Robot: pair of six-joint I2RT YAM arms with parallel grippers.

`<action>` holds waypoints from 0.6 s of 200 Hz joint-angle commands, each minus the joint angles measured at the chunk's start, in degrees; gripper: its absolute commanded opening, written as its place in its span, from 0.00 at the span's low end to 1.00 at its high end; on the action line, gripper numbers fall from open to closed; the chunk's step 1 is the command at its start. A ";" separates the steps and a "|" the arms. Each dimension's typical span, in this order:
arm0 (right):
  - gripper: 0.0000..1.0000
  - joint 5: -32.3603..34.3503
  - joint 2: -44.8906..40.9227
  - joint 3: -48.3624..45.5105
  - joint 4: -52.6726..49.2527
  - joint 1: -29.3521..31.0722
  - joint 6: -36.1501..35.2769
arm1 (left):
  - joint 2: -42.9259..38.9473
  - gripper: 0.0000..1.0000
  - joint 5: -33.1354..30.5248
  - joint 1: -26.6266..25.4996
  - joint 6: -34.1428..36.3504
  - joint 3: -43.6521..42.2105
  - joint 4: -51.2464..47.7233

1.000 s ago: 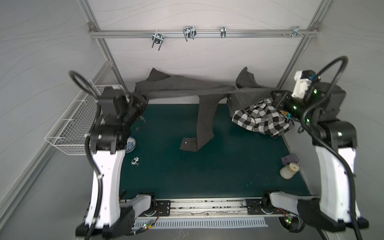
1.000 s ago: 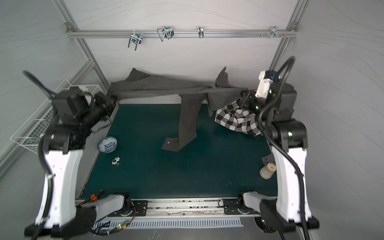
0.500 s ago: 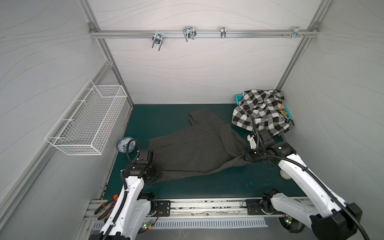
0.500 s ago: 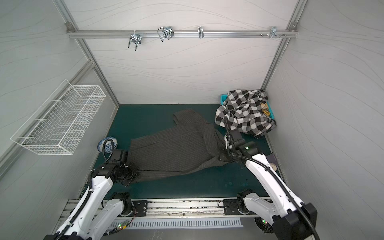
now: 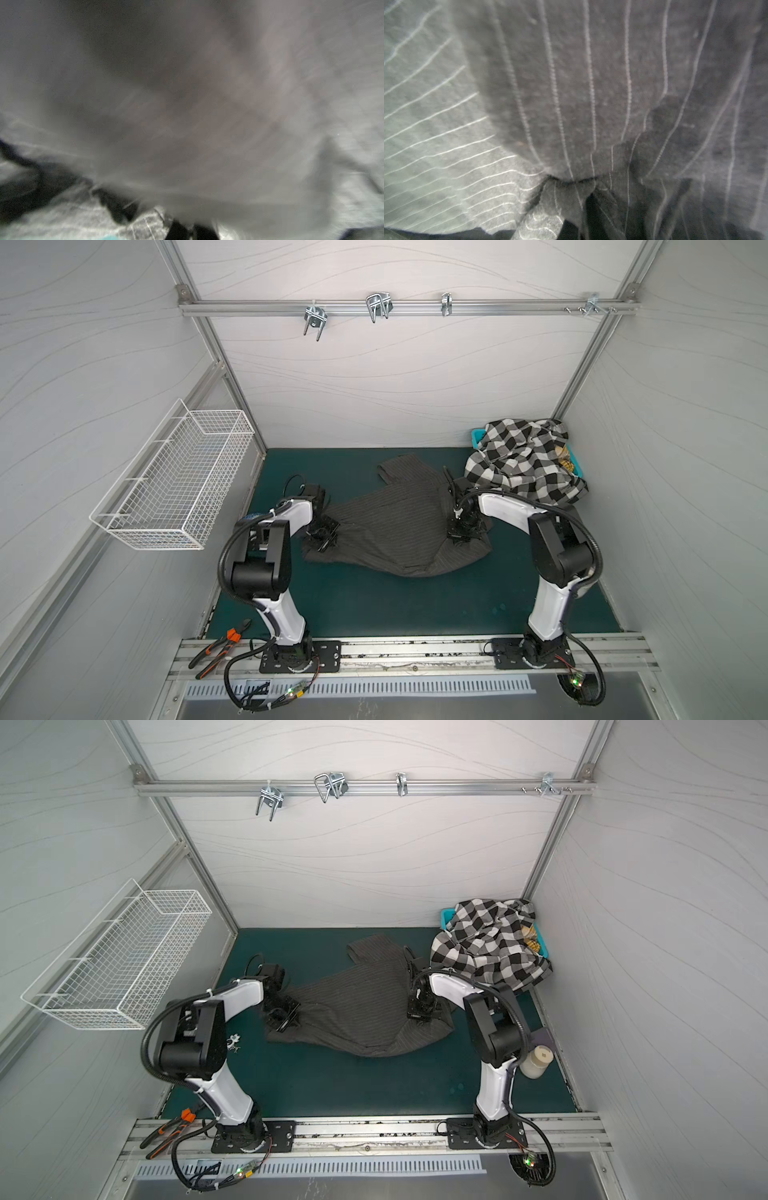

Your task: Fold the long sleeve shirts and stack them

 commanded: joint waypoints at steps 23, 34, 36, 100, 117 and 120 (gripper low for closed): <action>0.00 0.47 2.10 7.40 -4.84 -5.04 0.23 | 17.09 0.00 -3.78 -1.45 3.91 21.51 -1.78; 0.00 2.24 -1.01 7.75 -5.79 -4.50 -0.56 | 13.70 0.00 -4.76 -1.20 4.45 21.76 -3.29; 0.00 2.58 -1.76 7.72 -5.93 -4.38 -0.62 | 12.53 0.00 -5.21 -1.17 4.56 21.23 -3.52; 0.00 8.40 -27.28 -3.53 -9.78 0.29 0.67 | -36.45 0.00 -6.12 2.82 2.34 -16.84 -7.60; 0.00 9.03 -31.32 -9.09 -9.98 2.96 2.07 | -42.52 0.00 -3.46 2.87 1.63 -24.38 -8.22; 0.00 9.05 -31.85 -10.06 -10.01 3.36 2.34 | -43.01 0.00 -3.15 2.85 1.51 -25.32 -8.44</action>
